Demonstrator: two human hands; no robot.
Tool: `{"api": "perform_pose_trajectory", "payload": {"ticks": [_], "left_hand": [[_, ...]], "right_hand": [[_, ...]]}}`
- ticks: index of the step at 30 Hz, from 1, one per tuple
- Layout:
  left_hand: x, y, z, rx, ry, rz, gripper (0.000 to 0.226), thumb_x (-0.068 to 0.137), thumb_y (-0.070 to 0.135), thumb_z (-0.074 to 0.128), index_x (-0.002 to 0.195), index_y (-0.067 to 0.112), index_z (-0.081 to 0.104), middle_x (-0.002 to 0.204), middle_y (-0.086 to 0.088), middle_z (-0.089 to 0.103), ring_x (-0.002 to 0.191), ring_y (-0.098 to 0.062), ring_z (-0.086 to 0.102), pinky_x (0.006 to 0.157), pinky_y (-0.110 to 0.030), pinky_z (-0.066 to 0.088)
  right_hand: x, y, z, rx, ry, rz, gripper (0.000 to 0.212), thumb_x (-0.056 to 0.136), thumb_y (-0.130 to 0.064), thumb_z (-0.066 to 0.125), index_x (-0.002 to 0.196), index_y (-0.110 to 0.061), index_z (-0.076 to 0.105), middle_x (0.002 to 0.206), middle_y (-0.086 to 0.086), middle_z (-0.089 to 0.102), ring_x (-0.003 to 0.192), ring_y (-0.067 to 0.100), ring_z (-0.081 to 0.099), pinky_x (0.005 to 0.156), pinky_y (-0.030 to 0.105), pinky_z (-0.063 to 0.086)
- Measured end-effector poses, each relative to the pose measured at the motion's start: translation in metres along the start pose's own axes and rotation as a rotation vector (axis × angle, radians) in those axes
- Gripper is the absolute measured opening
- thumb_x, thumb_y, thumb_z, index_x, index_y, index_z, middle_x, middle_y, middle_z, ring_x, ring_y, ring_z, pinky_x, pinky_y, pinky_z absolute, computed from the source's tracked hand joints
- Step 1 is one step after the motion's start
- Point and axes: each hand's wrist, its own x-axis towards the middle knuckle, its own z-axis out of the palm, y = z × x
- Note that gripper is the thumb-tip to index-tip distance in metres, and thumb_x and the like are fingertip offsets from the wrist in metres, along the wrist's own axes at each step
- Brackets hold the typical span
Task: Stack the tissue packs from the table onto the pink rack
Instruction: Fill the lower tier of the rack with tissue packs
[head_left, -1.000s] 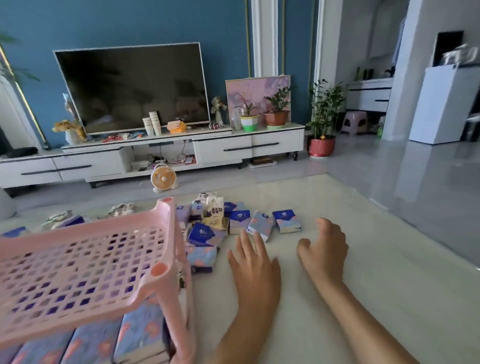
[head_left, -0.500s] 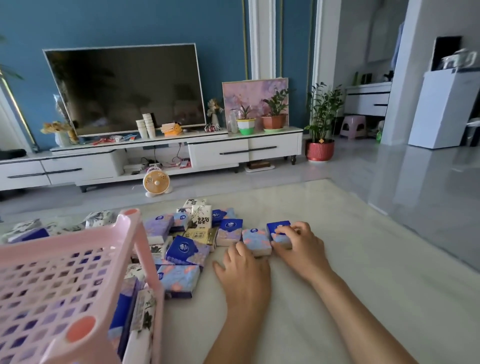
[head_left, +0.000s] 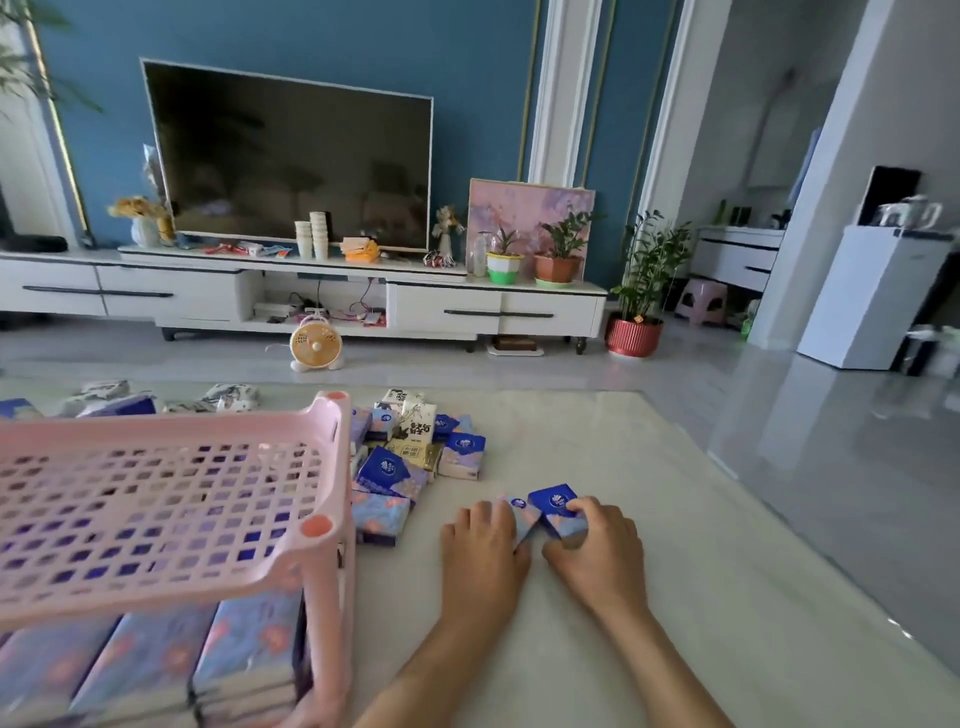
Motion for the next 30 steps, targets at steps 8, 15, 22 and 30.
{"api": "perform_pose_trajectory", "payload": {"ticks": [8,15,22,30], "left_hand": [[-0.103,0.015,-0.072,-0.023,-0.022,0.009,0.03,0.058,0.045,0.046,0.073,0.022,0.056,0.063,0.003,0.057,0.057,-0.019,0.056,0.053,-0.022,0.04],[-0.171,-0.006,-0.172,-0.106,-0.354,-0.069,0.045,0.084,0.034,0.057,0.118,0.008,0.042,0.118,-0.015,0.049,0.111,-0.032,0.04,0.088,-0.036,0.033],[-0.229,-0.083,-0.257,-0.288,-0.027,-0.212,0.054,0.065,0.058,0.035,0.098,0.019,0.049,0.101,0.0,0.058,0.097,-0.023,0.046,0.079,-0.031,0.041],[-0.243,-0.114,-0.292,-0.478,0.224,-0.481,0.036,0.068,0.047,0.061,0.077,0.017,0.044,0.075,0.005,0.055,0.065,-0.014,0.045,0.061,-0.02,0.038]], "right_hand": [[-0.097,-0.014,-0.041,-0.012,-0.005,-0.059,0.035,0.069,-0.032,0.077,0.093,-0.011,0.063,0.095,0.013,0.063,0.093,0.035,0.057,0.078,0.039,0.045],[-0.183,-0.064,-0.071,0.264,-0.178,-0.059,0.033,0.067,-0.018,0.08,0.094,-0.013,0.062,0.095,0.009,0.066,0.084,0.025,0.059,0.066,0.022,0.04],[-0.243,-0.14,-0.053,0.542,-0.239,-0.188,0.045,0.052,-0.045,0.058,0.095,-0.029,0.06,0.096,-0.002,0.066,0.085,0.017,0.059,0.077,0.034,0.049],[-0.263,-0.204,-0.036,0.519,-0.27,-0.431,0.042,0.058,-0.046,0.056,0.099,-0.033,0.058,0.1,-0.013,0.062,0.086,0.007,0.054,0.075,0.016,0.042]]}}
